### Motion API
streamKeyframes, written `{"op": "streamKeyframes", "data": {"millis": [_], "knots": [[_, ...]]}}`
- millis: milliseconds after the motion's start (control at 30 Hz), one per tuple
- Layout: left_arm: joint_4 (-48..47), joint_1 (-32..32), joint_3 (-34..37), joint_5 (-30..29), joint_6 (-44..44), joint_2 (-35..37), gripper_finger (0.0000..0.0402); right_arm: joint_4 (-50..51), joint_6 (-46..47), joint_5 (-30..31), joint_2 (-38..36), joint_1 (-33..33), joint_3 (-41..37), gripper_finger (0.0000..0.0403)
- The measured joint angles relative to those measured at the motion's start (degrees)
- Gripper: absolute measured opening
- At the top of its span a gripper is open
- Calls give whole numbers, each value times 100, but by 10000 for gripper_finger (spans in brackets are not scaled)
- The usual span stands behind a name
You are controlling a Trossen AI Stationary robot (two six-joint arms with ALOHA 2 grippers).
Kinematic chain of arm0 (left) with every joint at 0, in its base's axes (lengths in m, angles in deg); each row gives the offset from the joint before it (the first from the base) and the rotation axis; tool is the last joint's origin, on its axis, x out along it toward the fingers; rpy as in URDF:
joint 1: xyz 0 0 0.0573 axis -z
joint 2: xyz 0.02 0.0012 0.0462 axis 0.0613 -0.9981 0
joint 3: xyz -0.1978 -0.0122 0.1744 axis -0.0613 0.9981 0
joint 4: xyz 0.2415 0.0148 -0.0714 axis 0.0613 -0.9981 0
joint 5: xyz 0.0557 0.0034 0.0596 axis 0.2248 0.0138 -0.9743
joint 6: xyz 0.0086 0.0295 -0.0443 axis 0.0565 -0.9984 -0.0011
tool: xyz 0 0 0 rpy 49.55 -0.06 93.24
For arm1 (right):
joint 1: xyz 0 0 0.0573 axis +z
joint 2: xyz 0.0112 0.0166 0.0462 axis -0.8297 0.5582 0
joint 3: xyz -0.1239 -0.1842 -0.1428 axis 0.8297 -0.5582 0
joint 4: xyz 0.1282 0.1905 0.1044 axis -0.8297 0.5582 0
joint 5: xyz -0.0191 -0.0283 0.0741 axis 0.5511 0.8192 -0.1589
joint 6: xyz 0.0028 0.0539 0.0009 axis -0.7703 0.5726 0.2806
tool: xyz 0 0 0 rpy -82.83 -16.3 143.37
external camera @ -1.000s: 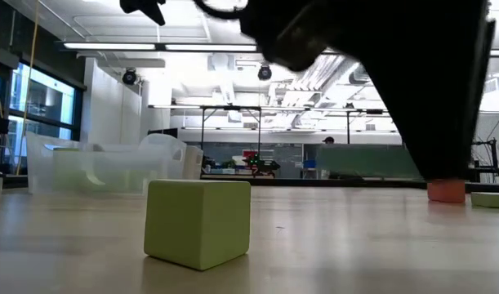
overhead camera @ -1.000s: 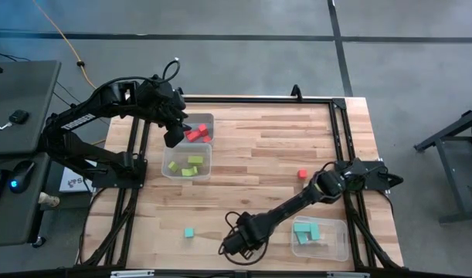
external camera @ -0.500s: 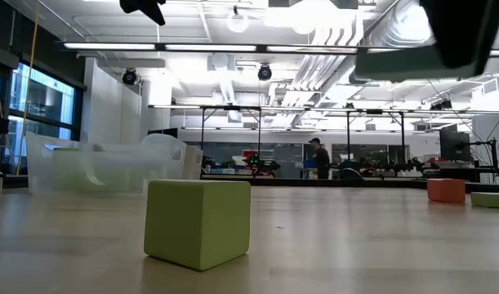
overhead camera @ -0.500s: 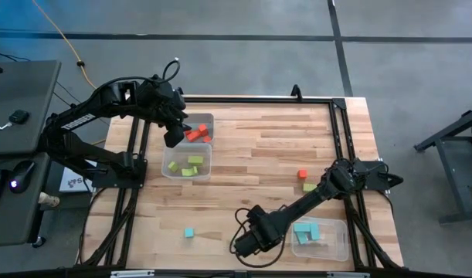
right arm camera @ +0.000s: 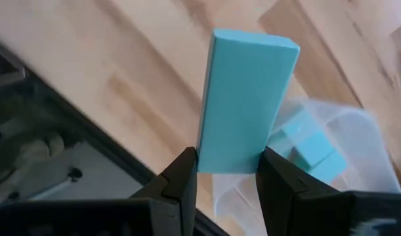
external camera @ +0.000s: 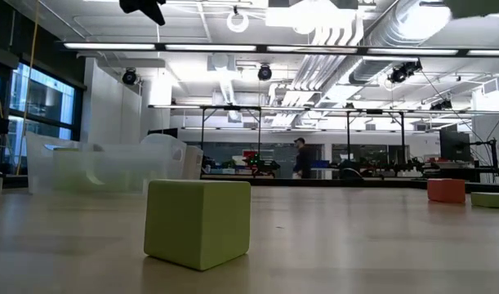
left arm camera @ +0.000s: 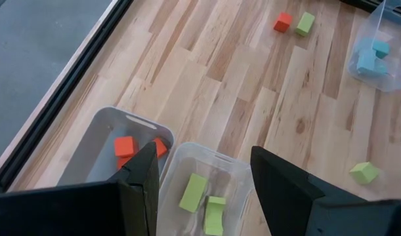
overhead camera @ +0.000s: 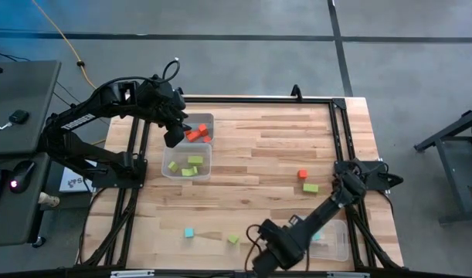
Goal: Sort & place blocks by color
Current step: Put the blue block into the bottom transparent bin
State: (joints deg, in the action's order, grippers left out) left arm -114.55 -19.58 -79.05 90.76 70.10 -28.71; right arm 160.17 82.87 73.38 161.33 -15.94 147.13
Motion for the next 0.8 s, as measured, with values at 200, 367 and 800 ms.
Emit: {"op": "streamKeyframes", "data": {"millis": [200, 367, 800], "knots": [[6, 0, 0, 0, 193, 0, 168, 6, 88, -35, -3, 441, -33, 99], [20, 0, 0, -2, 427, 0, 168, 2, 400, 33, -79, 755, -33, 99], [85, 0, 0, -2, 491, 0, 168, 4, 807, 34, -818, 1116, -946, 99]]}}
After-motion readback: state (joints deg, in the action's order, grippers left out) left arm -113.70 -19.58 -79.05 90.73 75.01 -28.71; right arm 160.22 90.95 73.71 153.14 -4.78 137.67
